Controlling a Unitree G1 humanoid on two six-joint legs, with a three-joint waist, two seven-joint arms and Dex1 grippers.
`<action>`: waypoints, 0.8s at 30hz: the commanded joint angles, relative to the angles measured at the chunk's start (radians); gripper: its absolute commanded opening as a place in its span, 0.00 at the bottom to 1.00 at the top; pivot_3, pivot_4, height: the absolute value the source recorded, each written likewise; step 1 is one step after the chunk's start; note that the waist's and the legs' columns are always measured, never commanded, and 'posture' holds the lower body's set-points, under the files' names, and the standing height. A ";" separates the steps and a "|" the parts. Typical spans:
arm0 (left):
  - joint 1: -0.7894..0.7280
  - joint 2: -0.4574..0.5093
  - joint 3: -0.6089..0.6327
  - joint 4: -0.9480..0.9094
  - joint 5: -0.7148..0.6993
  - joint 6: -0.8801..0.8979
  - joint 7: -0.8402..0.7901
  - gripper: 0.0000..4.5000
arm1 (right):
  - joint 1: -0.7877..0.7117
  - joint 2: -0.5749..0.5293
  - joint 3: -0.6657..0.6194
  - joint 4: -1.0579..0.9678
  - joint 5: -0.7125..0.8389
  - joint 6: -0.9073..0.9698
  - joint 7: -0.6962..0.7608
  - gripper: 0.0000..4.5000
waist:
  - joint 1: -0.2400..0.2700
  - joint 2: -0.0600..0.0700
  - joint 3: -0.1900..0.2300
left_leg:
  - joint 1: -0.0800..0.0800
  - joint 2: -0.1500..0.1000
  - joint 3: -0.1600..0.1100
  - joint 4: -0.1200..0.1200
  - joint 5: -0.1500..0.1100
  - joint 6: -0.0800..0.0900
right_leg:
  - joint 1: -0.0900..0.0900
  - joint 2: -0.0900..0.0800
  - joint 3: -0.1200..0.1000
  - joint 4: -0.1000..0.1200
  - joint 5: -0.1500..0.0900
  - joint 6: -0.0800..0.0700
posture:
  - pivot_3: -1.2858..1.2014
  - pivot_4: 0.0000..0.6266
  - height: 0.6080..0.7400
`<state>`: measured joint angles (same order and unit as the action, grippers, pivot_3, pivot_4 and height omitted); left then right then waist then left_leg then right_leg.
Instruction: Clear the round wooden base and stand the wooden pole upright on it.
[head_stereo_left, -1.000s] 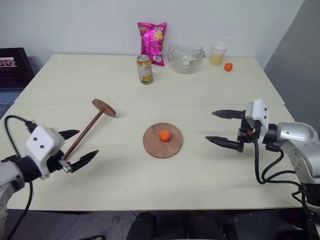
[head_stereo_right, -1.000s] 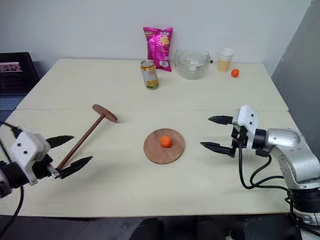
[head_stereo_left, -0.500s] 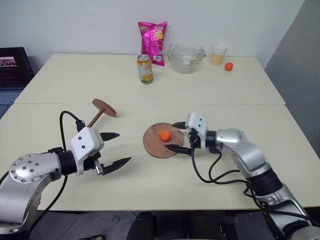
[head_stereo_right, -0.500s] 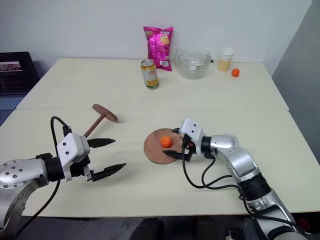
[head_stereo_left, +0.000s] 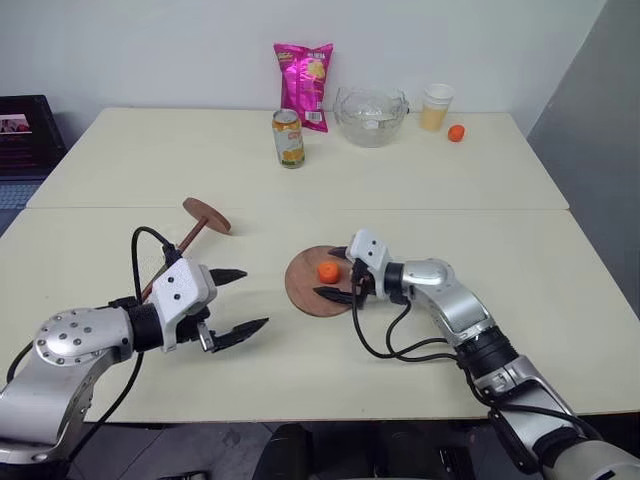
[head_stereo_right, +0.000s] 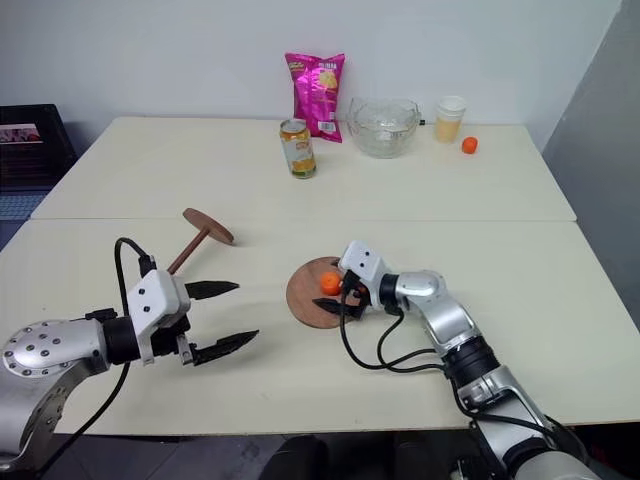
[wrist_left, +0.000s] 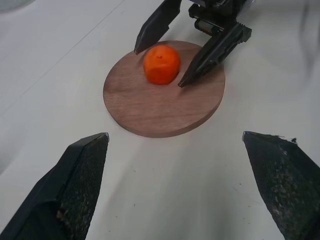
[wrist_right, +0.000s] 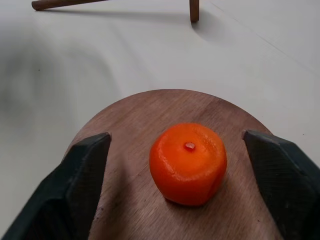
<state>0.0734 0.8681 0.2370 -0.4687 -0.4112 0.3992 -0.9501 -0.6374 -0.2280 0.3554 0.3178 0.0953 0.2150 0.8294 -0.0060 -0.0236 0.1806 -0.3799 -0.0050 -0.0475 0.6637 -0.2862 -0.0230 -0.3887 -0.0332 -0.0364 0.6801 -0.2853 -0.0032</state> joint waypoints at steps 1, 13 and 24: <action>-0.008 -0.007 -0.003 -0.003 0.008 -0.035 0.003 1.00 | -0.017 0.003 -0.015 0.002 -0.031 -0.049 -0.019 0.72 | 0.000 0.000 0.000 | 0.000 0.000 0.000 0.000 0.000 0.000 | 0.000 0.000 0.000 0.000 0.000 0.000 | 0.52 0.24 1.00; -0.094 -0.068 -0.074 0.000 -0.048 -0.039 -0.006 1.00 | 0.047 -0.081 -0.091 -0.218 -0.016 0.024 -0.033 0.25 | 0.003 0.000 0.000 | 0.000 0.000 0.000 0.000 0.000 0.000 | 0.000 0.000 0.000 0.000 0.000 0.000 | 0.52 0.24 1.00; -0.378 -0.263 -0.248 0.096 -0.097 -0.009 0.003 1.00 | 0.225 -0.260 -0.395 -0.337 -0.031 0.208 -0.258 0.22 | 0.009 0.001 0.000 | -0.001 -0.001 0.001 0.001 0.000 0.000 | 0.001 -0.001 0.000 0.000 0.000 0.000 | 0.52 0.24 1.00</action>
<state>-0.2693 0.6243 0.0122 -0.3784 -0.4988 0.3861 -0.9475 -0.4144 -0.4841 0.0138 0.0027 0.0645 0.3969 0.6282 0.0027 -0.0227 0.1804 -0.3804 -0.0060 -0.0457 0.6645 -0.2860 -0.0231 -0.3880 -0.0339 -0.0353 0.6803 -0.2852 -0.0030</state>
